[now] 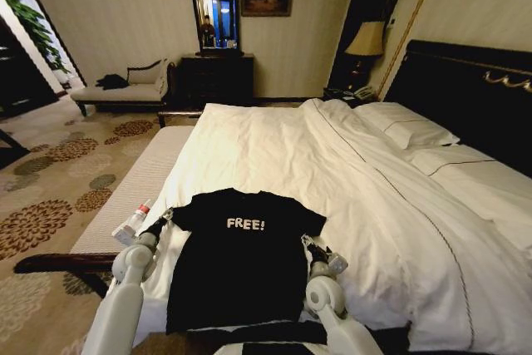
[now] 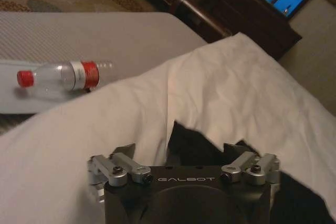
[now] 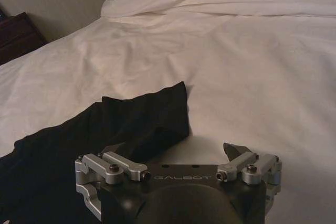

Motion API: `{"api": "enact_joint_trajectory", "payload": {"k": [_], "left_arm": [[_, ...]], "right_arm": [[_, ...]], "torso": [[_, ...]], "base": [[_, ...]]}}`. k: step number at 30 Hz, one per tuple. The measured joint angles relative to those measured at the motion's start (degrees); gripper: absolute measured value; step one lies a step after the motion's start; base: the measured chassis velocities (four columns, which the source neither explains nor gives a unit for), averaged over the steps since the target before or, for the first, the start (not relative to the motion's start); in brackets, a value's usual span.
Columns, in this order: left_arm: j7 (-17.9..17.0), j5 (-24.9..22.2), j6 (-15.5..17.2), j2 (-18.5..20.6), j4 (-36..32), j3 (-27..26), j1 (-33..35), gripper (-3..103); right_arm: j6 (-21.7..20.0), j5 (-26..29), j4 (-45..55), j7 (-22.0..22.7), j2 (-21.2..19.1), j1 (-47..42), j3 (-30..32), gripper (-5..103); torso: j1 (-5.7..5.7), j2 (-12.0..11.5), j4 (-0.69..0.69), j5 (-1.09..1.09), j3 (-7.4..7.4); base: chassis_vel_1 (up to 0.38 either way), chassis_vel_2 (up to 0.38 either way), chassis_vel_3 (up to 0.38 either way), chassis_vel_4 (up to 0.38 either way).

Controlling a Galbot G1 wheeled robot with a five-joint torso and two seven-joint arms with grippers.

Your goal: Fold the clothes on the bed.

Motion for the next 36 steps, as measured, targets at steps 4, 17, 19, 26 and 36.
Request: {"api": "enact_joint_trajectory", "payload": {"k": [4,17,19,26,36], "left_arm": [[0.2,0.8,-0.5,-1.4,1.0,1.1,-0.4,99],[1.0,-2.6,-2.7,-4.6,3.6,2.6,-4.1,100],[1.0,-4.1,-3.2,-4.5,3.4,2.2,-4.4,100],[0.3,-9.8,-3.2,-3.3,-5.2,0.6,-1.8,100],[0.5,-15.3,-3.1,-2.2,-17.1,-4.0,5.2,100]], "right_arm": [[0.0,0.0,0.1,0.0,0.0,-0.3,0.0,100],[0.0,-0.1,-0.1,0.2,0.0,-0.7,-0.1,100],[0.0,-0.1,-0.3,0.3,0.0,-0.7,-0.1,100],[0.0,-0.2,-0.3,0.4,0.1,-0.8,-0.1,100],[0.0,-1.0,-0.1,0.6,0.6,-1.0,-0.2,100]], "torso": [[0.0,0.0,-0.01,0.0,0.0],[0.0,0.0,-0.01,0.0,0.0],[0.0,0.0,-0.01,0.0,0.0],[0.0,0.0,0.0,-0.01,0.0],[0.0,0.0,-0.01,-0.01,0.0]], "base": [[0.0,0.0,0.0,0.0],[0.0,0.0,0.0,0.0],[0.0,0.0,0.0,0.0],[0.0,0.0,0.0,0.0],[0.0,0.0,0.0,0.0]]}}
